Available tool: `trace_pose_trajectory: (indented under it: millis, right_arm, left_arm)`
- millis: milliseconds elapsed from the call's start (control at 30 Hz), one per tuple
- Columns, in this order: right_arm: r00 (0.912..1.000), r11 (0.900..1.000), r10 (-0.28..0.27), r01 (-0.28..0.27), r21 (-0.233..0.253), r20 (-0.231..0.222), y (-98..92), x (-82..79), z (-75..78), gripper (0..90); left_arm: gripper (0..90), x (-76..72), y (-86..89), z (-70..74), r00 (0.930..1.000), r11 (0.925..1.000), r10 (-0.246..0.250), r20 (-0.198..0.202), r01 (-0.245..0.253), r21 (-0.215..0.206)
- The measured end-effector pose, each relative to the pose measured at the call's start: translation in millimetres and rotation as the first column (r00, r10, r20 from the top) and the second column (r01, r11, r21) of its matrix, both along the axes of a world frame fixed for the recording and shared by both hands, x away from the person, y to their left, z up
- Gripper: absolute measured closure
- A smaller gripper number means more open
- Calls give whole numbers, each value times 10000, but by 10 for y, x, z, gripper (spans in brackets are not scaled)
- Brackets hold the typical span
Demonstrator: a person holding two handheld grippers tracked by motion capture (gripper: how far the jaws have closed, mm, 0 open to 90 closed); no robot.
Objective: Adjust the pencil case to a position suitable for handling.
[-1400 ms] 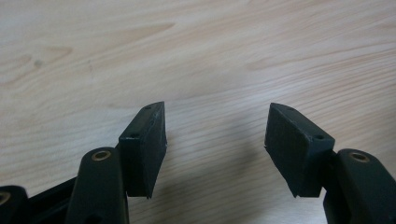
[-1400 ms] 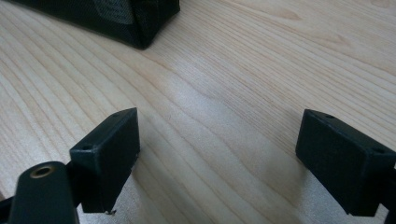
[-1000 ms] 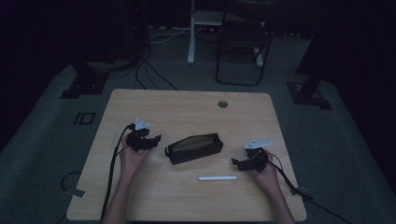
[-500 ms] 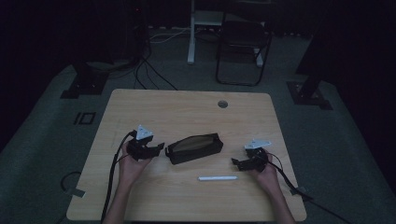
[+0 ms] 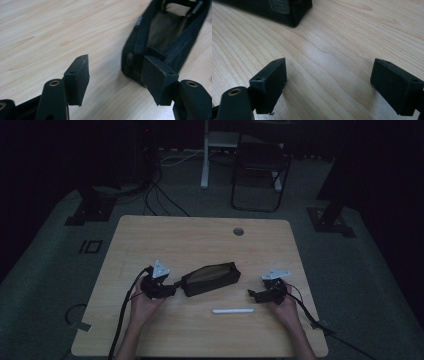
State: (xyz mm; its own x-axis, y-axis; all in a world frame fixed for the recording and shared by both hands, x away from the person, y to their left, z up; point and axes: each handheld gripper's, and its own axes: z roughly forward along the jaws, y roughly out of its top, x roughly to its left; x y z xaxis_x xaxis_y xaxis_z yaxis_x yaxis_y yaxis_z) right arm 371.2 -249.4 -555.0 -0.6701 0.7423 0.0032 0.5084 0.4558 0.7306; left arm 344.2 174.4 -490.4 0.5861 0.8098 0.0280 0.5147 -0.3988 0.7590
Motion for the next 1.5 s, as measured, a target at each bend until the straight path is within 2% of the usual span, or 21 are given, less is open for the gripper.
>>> trace_pose_trajectory:
  millis: [133, 200, 367, 433, 700, 867, 1000, 1233, 1400, 1500]
  right_arm:
    - [10000, 10000, 1, -1, 0, 0, 0, 0, 0, 138]
    - [10000, 10000, 1, -1, -1, 1, 0, 0, 0, 138]
    - [10000, 10000, 2, -2, 0, 1, 0, 0, 0, 138]
    - [10000, 10000, 2, -2, -1, 1, 0, 0, 0, 138]
    - [10000, 10000, 6, -6, -13, 7, -1, 0, 0, 138]
    - [10000, 10000, 1, -1, -2, 2, 0, 0, 0, 138]
    - [10000, 10000, 2, -2, -2, 1, 0, 0, 0, 138]
    - [10000, 10000, 0, 0, -1, 1, 0, 0, 0, 138]
    - [10000, 10000, 10, -10, -12, 5, -1, 1, 0, 138]
    - [10000, 10000, 9, -8, -11, 3, -1, 1, 0, 138]
  left_arm:
    - [400, 92, 79, -22, 9990, 9989, 454, -57, -455, -141]
    - [400, 120, 91, -44, 9989, 9991, 411, -206, -414, -124]
    - [394, 82, 2, -70, 9994, 9996, -262, -219, 263, 80]
    - [394, 63, -29, -69, 9985, 9987, -513, -214, 514, 15]
    - [391, -41, -181, -48, 9932, 9932, -1156, -108, 1158, 154]
    - [392, -82, -270, -40, 9897, 9895, -1429, -70, 1430, 185]
    - [392, -82, -296, -41, 9897, 9893, -1434, -16, 1434, 257]
    - [425, -125, -239, 73, 9889, 9894, -1432, 387, 1440, -186]
    - [456, -189, -249, 182, 9846, 9860, -1614, 676, 1637, -308]
    - [456, -225, -280, 224, 9822, 9823, -1739, 706, 1781, -585]
